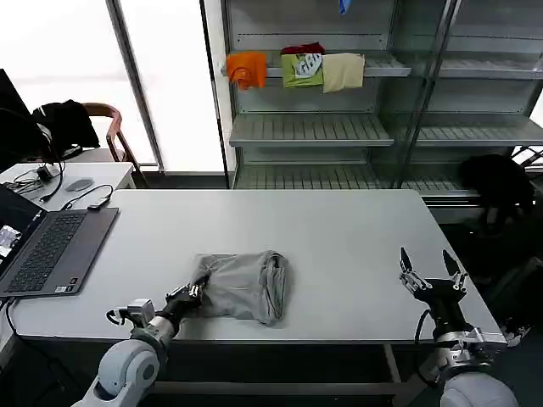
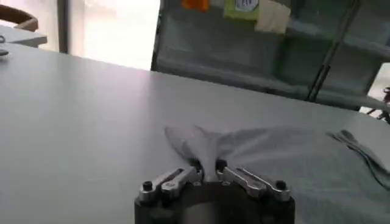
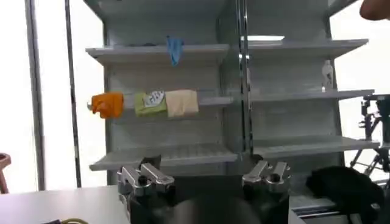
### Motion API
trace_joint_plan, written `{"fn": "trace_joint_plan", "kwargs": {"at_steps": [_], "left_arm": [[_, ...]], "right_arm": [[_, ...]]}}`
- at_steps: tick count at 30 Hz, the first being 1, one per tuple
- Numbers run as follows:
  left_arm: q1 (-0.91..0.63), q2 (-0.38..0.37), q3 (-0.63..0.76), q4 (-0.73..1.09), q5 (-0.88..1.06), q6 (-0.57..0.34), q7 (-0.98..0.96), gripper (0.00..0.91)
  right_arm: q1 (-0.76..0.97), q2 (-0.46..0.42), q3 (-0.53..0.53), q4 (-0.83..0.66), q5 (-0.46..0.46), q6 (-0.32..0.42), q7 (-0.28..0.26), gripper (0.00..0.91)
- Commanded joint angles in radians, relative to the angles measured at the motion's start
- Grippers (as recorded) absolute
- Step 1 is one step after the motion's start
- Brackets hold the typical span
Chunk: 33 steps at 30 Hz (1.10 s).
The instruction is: Fold and organize the clothes.
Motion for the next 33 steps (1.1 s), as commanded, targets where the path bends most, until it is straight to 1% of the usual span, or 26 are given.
{"fn": "trace_joint_plan", "kwargs": {"at_steps": [1, 3, 6, 7, 8, 12, 13, 14, 15, 16, 19, 21, 24, 26, 28, 29, 30, 31, 32, 33], "left_arm": [[0.004, 0.033, -0.022, -0.052, 0.011, -0.027, -0.004, 0.000], [0.009, 0.048, -0.036, -0.061, 0.013, -0.032, -0.008, 0.000], [0.014, 0.094, -0.079, -0.068, 0.007, -0.033, -0.011, 0.000], [0.015, 0.134, -0.102, -0.068, -0.004, -0.032, -0.011, 0.000], [0.015, 0.151, -0.115, -0.066, -0.012, -0.032, -0.011, 0.000], [0.010, 0.264, -0.217, -0.042, -0.024, -0.033, 0.002, 0.000], [-0.003, 0.302, -0.257, -0.029, -0.027, -0.032, 0.010, 0.000], [-0.012, 0.318, -0.286, -0.024, -0.030, -0.032, 0.018, 0.000], [-0.032, 0.357, -0.334, -0.020, -0.045, -0.030, 0.037, 0.000], [-0.054, 0.379, -0.366, -0.023, -0.052, -0.025, 0.048, 0.000], [-0.116, 0.421, -0.434, -0.055, -0.056, 0.013, 0.084, 0.000], [-0.174, 0.442, -0.448, -0.087, 0.038, 0.034, 0.128, 0.000], [-0.246, 0.440, -0.409, -0.120, 0.244, 0.025, 0.235, 0.000], [-0.228, 0.417, -0.326, -0.137, 0.370, -0.013, 0.311, 0.000], [-0.184, 0.376, -0.133, -0.106, 0.458, -0.045, 0.373, 0.000], [-0.169, 0.349, -0.070, -0.039, 0.489, -0.127, 0.384, 0.000], [-0.154, 0.312, 0.059, 0.026, 0.574, -0.199, 0.391, 0.000], [-0.145, 0.270, 0.131, 0.096, 0.634, -0.309, 0.393, 0.000], [-0.137, 0.236, 0.174, 0.153, 0.697, -0.371, 0.400, 0.000], [-0.117, 0.177, 0.195, 0.187, 0.740, -0.396, 0.401, 0.000]], "right_arm": [[0.009, 0.001, -0.006, -0.002, 0.000, 0.000, -0.001, 0.907], [0.015, 0.002, -0.010, -0.004, 0.000, 0.000, 0.000, 0.907], [0.023, 0.001, -0.015, -0.005, 0.000, 0.000, 0.000, 0.907], [0.025, 0.000, -0.015, -0.004, 0.000, 0.000, 0.000, 0.907], [0.027, -0.001, -0.016, -0.004, 0.001, 0.000, 0.000, 0.907], [0.032, -0.002, -0.018, -0.006, 0.002, 0.000, -0.001, 0.907], [0.033, -0.002, -0.020, -0.007, 0.002, 0.000, 0.000, 0.907], [0.034, -0.002, -0.022, -0.009, 0.002, 0.000, 0.000, 0.907], [0.036, -0.002, -0.023, -0.010, 0.002, 0.001, -0.001, 0.907], [0.039, -0.001, -0.026, -0.011, 0.002, 0.001, -0.001, 0.907], [0.048, 0.003, -0.033, -0.013, 0.001, 0.000, 0.000, 0.907], [0.051, 0.001, -0.033, -0.011, 0.001, -0.001, 0.000, 0.907], [0.051, -0.001, -0.030, -0.011, 0.002, -0.001, 0.000, 0.907], [0.048, 0.000, -0.028, -0.013, 0.002, -0.001, 0.000, 0.907], [0.038, 0.000, -0.022, -0.013, 0.002, 0.003, -0.001, 0.907], [0.033, 0.000, -0.020, -0.013, 0.003, 0.005, -0.002, 0.907], [0.025, 0.000, -0.016, -0.010, 0.003, 0.008, -0.002, 0.907], [0.020, -0.002, -0.013, -0.009, 0.004, 0.010, -0.002, 0.907], [0.014, -0.004, -0.008, -0.009, 0.005, 0.015, -0.003, 0.907], [0.009, -0.005, -0.003, -0.009, 0.006, 0.016, -0.005, 0.907]]}}
